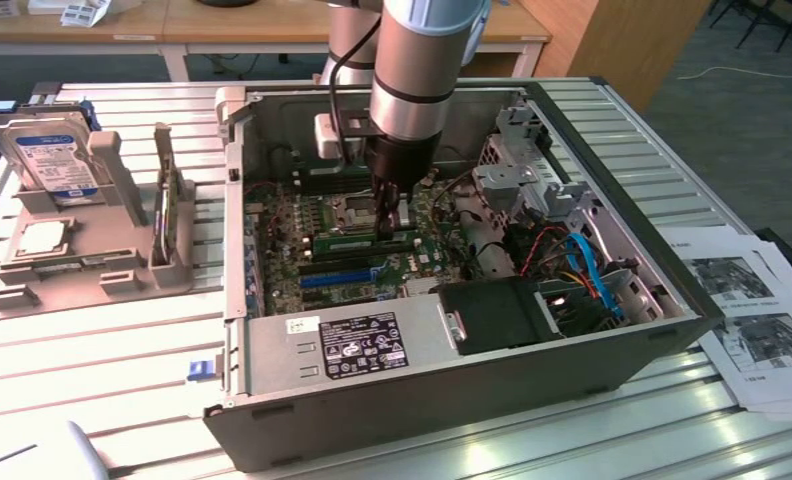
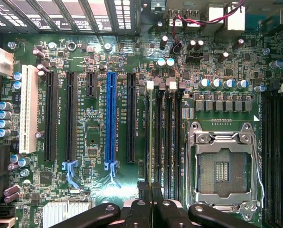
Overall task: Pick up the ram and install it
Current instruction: 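Insert the ram into the slot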
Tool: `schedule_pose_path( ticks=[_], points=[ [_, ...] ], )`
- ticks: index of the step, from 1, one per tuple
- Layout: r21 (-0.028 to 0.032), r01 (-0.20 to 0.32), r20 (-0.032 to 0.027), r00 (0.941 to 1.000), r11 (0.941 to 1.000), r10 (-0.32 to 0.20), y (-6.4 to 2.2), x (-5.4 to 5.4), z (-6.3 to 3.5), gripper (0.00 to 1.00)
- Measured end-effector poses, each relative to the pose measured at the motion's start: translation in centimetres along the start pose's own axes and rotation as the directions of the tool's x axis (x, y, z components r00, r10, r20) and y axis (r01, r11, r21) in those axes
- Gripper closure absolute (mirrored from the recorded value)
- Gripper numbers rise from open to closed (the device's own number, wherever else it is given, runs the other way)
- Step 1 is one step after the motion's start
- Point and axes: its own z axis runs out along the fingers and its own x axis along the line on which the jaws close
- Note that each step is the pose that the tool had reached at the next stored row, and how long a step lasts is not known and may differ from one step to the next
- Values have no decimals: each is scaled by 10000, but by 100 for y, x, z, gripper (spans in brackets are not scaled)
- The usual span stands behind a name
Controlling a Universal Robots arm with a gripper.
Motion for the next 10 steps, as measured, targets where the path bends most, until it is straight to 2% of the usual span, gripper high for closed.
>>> schedule_pose_path(
  ticks=[10],
  points=[
    [1, 1, -1, 10000, 10000, -1, 3, 1, 27, 88]
  ],
)
